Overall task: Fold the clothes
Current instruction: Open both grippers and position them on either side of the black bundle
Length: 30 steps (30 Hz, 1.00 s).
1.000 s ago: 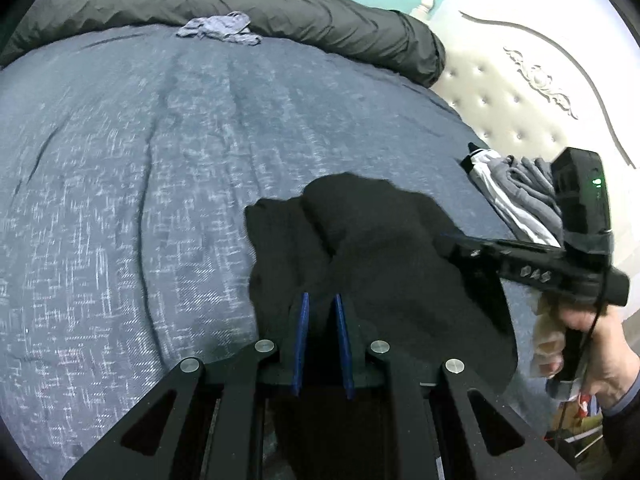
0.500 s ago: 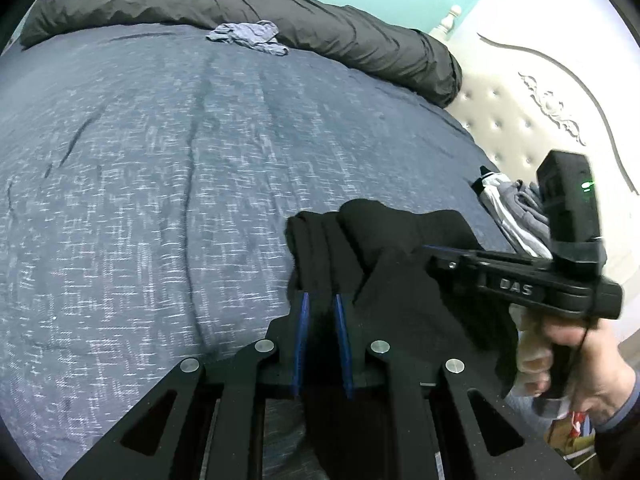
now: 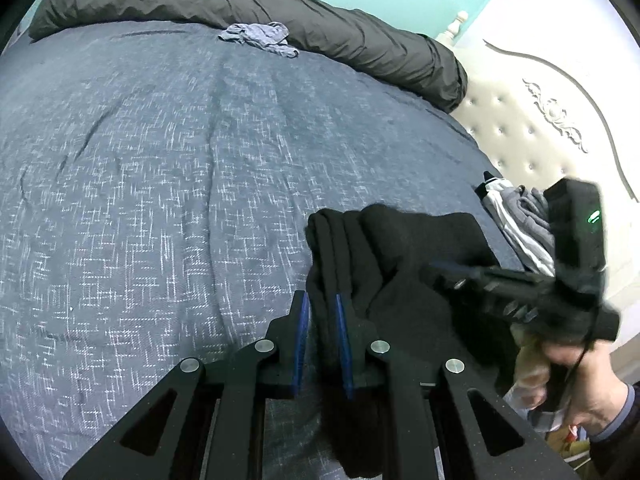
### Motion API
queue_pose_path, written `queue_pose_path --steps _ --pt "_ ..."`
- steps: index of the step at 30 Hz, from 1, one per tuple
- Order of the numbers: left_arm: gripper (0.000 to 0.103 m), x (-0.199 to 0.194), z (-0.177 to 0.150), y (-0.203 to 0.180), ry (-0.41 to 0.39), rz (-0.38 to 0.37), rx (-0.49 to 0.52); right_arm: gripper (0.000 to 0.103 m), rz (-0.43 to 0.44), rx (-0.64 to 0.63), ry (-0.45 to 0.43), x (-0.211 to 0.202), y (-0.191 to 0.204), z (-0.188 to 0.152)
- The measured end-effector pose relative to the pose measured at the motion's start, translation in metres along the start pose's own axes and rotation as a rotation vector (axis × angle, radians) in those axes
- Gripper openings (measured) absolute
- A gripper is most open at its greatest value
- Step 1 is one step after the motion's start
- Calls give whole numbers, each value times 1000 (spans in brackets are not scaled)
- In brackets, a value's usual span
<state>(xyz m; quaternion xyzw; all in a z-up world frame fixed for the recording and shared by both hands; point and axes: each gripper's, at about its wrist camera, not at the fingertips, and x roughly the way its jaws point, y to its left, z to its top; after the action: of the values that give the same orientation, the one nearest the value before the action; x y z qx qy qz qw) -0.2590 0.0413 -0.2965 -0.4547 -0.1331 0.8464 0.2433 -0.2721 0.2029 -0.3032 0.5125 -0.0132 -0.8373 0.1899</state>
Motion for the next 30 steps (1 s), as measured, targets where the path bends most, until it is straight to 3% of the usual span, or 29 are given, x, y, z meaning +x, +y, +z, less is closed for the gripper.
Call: queue_pose_path --steps 2,5,8,16,22,26,30 --pt "15 -3 0 3 -3 0 -8 5 17 31 -44 -14 -7 1" --pt "15 -7 0 7 -12 -2 -17 5 -15 51 -147 -47 -19 3" --pt "15 -11 0 9 -15 -4 -21 5 -68 114 -194 -66 -46 -1" --pt "15 -10 -9 8 11 -24 -20 6 -102 168 -110 -50 -72 -16" --pt "19 -13 -11 4 1 -47 -14 6 -61 163 -215 -82 -69 -16" --pt "19 -11 -11 -16 -3 -76 36 6 -62 99 -164 -72 -61 -18" --pt "19 -3 -18 -31 21 -83 81 7 -64 153 -110 -47 -76 -21"
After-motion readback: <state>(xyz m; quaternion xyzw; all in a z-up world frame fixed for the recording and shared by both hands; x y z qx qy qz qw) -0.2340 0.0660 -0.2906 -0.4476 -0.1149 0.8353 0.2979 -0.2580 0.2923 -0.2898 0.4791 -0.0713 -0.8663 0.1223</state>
